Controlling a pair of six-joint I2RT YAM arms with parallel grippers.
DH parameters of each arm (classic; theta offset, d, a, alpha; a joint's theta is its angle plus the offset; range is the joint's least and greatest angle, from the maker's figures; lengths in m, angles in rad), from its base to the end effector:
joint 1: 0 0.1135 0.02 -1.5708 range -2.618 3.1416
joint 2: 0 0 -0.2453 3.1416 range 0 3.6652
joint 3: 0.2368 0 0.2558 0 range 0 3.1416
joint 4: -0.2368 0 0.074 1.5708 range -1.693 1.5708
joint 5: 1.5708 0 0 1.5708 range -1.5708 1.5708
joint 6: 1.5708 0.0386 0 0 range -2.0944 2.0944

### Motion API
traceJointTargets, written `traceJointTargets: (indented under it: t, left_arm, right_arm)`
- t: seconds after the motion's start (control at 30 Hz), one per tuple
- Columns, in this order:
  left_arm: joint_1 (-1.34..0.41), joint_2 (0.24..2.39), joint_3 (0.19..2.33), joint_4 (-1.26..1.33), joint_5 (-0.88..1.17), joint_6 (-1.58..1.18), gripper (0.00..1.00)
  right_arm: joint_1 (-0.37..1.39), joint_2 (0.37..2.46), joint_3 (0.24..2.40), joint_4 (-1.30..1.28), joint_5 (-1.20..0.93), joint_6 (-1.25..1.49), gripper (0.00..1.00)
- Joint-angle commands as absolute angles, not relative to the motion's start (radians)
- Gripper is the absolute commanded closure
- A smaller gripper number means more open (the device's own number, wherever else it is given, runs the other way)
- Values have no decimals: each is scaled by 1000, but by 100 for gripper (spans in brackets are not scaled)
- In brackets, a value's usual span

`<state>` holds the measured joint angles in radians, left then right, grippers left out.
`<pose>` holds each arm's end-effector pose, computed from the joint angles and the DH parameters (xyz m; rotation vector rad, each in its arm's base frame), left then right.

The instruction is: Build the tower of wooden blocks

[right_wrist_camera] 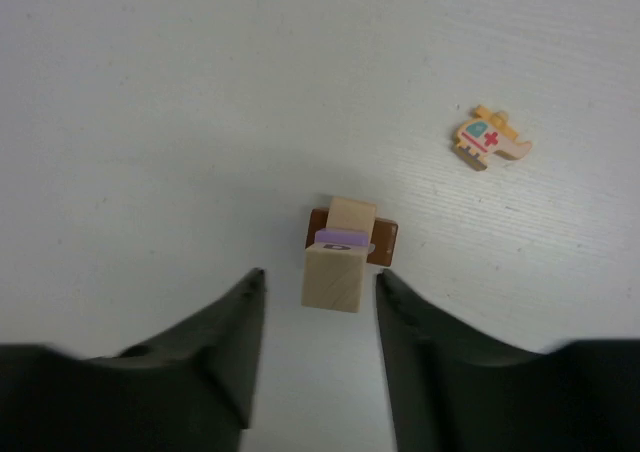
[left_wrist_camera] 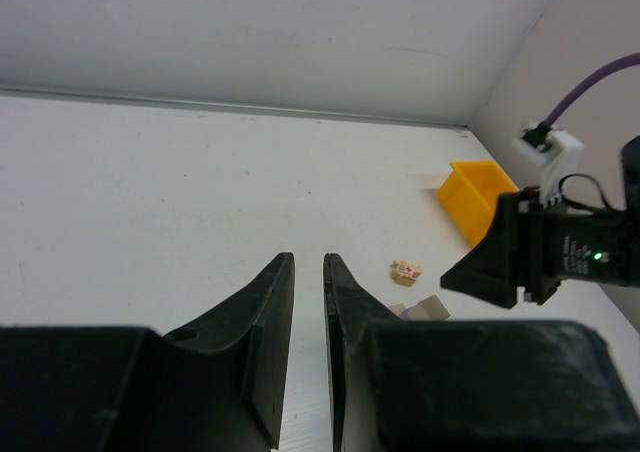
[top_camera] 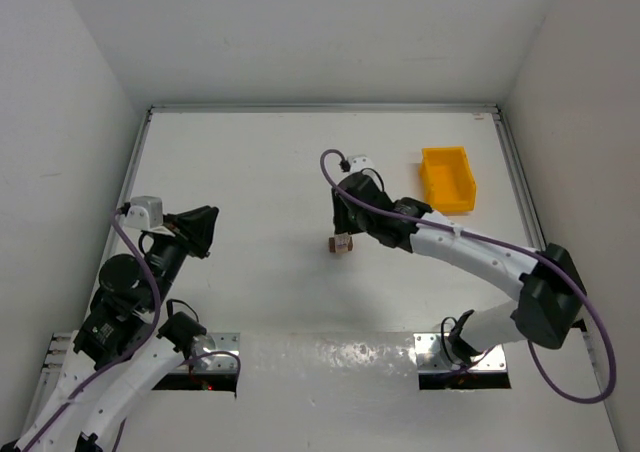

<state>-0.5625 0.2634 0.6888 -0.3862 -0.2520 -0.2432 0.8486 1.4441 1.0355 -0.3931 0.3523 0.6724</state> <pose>0.0865 -0.0432 0.3390 0.0444 1.5491 -0.4474 0.2200 0.2296 0.2339 -0.0378 2.3367 0.3496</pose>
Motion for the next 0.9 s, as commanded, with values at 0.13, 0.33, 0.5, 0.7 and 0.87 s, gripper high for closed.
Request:
traceJointTargets:
  t: [0.13,0.33,0.5,0.7,0.87]
  left_arm:
    - [-551,302,696,-359,-262,-233,83]
    - [-532,348,696,-356,-256,-235,83]
    - [-506,379,695,-353,-249,-235,83]
    - [-483,416,695,-353,-242,-229,84]
    - [-453,429,693,-348,-229,-230,84]
  right_arm:
    - [697,1304,944,-335,322,525,91]
    - [539,1275,758,-118,79,251,100]
    - [367,1360,686,24,-142,170,100]
    - [296,1532,777,19,-262,45,59]
    - [296,1649,844,-17,-235,-51,59]
